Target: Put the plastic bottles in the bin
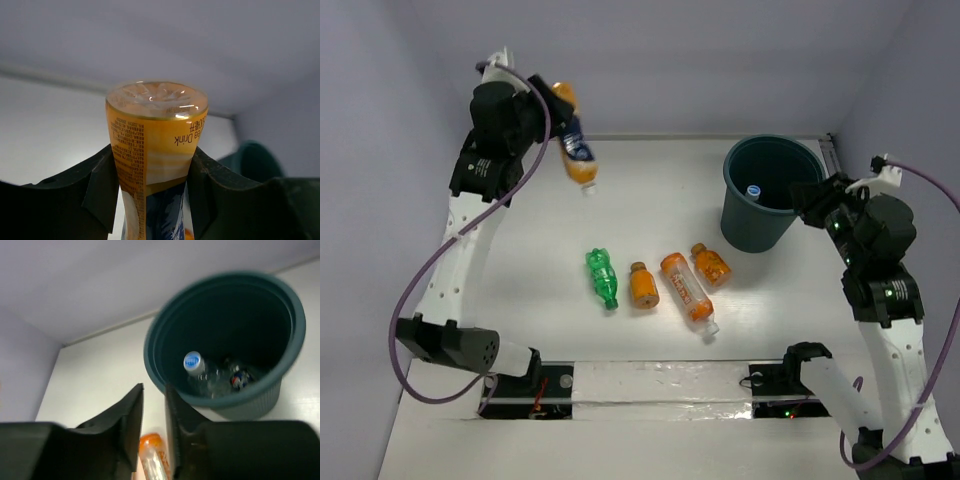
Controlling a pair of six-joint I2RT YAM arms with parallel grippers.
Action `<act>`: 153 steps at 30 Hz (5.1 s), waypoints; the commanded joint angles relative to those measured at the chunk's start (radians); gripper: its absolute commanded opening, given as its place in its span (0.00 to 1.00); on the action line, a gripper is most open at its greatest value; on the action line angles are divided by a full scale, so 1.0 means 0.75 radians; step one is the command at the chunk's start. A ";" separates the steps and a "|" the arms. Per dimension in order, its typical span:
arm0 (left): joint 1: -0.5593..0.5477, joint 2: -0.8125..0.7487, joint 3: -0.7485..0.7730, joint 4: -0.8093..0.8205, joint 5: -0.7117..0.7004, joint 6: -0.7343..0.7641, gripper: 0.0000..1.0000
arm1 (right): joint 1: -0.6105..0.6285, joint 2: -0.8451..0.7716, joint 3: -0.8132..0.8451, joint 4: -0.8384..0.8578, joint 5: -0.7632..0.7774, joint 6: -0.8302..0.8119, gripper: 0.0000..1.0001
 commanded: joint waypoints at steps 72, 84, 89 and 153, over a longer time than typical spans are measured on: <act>-0.380 -0.623 -1.067 -0.118 -0.176 -0.411 0.78 | 0.800 0.800 -0.004 -0.157 0.052 -0.146 0.85; -0.285 -0.662 -1.288 -0.081 -0.004 -0.436 0.93 | 0.800 1.216 0.161 -0.131 0.034 -0.289 0.88; -0.261 -0.652 -1.308 -0.063 0.010 -0.419 0.93 | 0.800 1.359 0.196 -0.088 -0.003 -0.285 0.85; -0.210 -0.034 -1.325 0.359 0.133 -0.241 0.90 | 0.159 0.695 0.542 0.125 0.505 -0.099 0.81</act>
